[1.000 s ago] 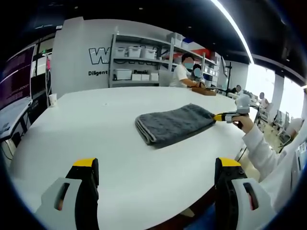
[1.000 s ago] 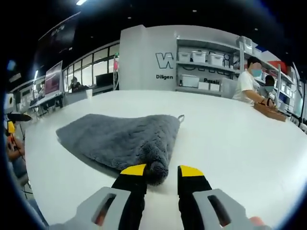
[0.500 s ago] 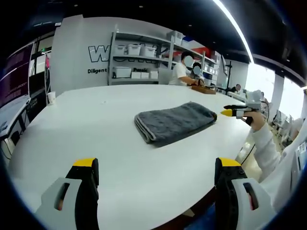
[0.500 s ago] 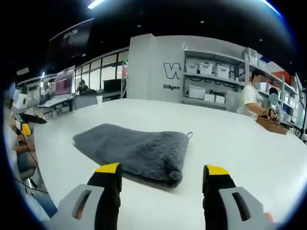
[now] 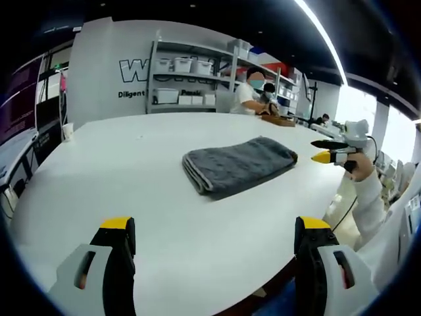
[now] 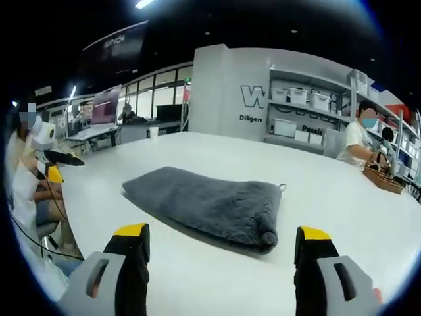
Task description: Open the folded towel by lifting each exposed corner and separating the folded layers until the towel lies flat within the target outline without major curled edges
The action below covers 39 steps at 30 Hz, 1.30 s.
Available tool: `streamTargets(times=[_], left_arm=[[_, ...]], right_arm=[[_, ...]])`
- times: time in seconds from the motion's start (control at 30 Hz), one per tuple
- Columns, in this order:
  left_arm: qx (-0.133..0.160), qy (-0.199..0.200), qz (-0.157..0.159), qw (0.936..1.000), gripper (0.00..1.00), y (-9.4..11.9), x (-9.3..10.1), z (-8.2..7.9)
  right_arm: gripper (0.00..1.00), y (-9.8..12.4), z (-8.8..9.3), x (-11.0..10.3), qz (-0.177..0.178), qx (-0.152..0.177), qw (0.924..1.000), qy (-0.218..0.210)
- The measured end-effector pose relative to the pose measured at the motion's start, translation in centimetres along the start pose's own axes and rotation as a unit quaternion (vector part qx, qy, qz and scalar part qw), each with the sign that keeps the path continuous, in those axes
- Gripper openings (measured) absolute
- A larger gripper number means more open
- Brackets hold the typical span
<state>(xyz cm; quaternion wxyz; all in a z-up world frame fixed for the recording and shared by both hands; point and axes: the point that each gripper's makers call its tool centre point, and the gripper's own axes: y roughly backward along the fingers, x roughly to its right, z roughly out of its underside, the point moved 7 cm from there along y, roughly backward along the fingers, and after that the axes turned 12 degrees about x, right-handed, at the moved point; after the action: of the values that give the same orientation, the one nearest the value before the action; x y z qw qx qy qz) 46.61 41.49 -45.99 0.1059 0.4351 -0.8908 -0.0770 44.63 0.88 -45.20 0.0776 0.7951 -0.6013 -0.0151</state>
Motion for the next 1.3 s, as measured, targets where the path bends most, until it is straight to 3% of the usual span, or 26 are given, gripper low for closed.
streamTargets(times=[0.17, 0.93, 1.3], left_arm=[[0.001, 0.001, 0.000, 1.0000, 1.00, 0.0, -0.1, 0.0], [0.001, 0.007, -0.004, 1.0000, 1.00, 0.2, -0.5, 0.1], [-0.009, 0.007, -0.008, 0.9999, 1.00, -0.4, -0.5, 0.4]], right_arm=[[0.99, 0.0, 0.0, 0.0, -0.010, -0.006, 0.9999, 0.002], [0.99, 0.5, -1.1, -0.9, -0.026, -0.013, 0.9995, 0.010], [0.99, 1.3, -0.5, -1.1, -0.034, -0.024, 0.9991, 0.006]])
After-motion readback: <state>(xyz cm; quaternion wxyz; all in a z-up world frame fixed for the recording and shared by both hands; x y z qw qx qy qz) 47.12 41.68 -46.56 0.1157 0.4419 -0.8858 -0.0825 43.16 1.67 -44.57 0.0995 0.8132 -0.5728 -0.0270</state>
